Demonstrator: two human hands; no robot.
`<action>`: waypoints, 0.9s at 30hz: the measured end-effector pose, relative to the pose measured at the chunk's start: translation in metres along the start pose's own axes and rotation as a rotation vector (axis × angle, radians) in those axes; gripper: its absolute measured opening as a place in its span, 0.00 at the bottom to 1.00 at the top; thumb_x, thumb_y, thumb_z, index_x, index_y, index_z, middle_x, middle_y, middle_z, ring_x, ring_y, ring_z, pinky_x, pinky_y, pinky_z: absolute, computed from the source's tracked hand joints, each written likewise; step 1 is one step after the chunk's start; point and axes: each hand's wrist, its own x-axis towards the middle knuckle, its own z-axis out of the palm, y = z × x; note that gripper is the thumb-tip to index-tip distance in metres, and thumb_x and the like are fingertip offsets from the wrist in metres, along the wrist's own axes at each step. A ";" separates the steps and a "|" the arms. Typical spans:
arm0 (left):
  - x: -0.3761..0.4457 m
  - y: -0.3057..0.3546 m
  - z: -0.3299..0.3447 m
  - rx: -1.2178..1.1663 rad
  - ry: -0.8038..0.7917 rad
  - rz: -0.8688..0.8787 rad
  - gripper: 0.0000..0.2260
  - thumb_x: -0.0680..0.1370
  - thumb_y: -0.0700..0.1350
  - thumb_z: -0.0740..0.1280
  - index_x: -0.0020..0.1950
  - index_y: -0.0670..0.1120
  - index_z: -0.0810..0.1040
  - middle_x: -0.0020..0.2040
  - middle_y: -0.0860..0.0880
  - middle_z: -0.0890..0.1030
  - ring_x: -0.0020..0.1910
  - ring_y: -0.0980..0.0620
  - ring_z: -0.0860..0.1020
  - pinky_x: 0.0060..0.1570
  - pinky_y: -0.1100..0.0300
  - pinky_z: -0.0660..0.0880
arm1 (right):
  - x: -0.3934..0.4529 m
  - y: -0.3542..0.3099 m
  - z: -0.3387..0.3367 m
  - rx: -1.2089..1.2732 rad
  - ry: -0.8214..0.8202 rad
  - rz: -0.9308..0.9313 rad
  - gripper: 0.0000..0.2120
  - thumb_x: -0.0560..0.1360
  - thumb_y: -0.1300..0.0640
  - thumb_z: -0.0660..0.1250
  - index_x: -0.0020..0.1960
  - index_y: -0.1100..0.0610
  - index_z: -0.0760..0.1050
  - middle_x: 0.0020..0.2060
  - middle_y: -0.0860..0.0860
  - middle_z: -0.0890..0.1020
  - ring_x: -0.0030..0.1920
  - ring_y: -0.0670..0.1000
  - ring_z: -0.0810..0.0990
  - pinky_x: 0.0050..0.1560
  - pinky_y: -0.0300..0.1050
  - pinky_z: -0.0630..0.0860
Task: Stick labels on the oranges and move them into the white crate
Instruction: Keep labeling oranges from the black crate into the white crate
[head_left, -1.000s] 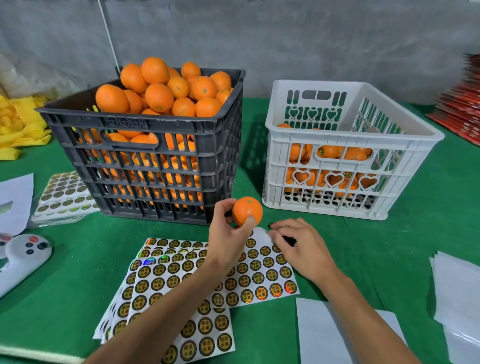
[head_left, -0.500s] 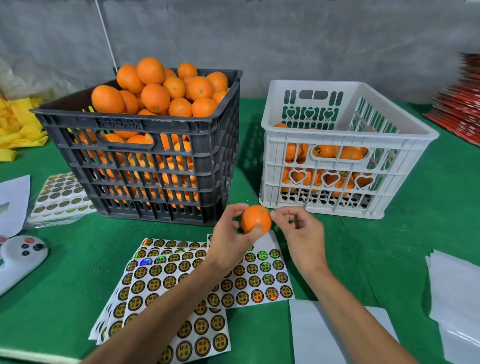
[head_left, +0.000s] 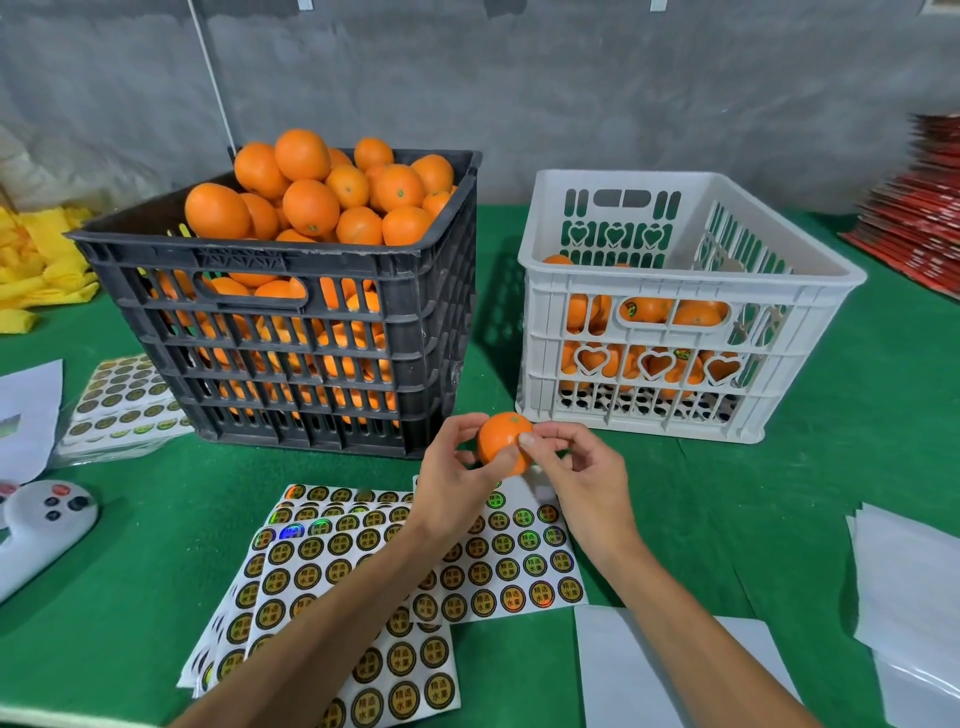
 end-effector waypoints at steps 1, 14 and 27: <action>0.000 0.000 0.000 0.006 -0.004 -0.001 0.23 0.70 0.57 0.77 0.62 0.56 0.76 0.57 0.55 0.82 0.51 0.53 0.83 0.53 0.53 0.83 | 0.001 0.000 -0.001 -0.019 0.053 -0.026 0.05 0.75 0.48 0.76 0.50 0.47 0.84 0.41 0.49 0.85 0.37 0.53 0.80 0.41 0.41 0.81; -0.002 -0.002 0.001 0.029 -0.021 0.019 0.26 0.66 0.63 0.76 0.61 0.59 0.76 0.57 0.58 0.81 0.49 0.58 0.82 0.53 0.50 0.83 | 0.001 0.001 -0.004 -0.052 0.035 0.014 0.05 0.73 0.50 0.78 0.45 0.50 0.85 0.39 0.53 0.86 0.37 0.55 0.79 0.41 0.49 0.81; 0.001 0.000 0.000 -0.069 0.041 0.000 0.24 0.70 0.57 0.78 0.62 0.53 0.78 0.59 0.49 0.82 0.51 0.47 0.84 0.49 0.47 0.85 | -0.009 0.002 -0.002 -0.322 -0.009 -0.145 0.24 0.85 0.37 0.53 0.42 0.43 0.83 0.41 0.45 0.86 0.36 0.43 0.83 0.34 0.32 0.72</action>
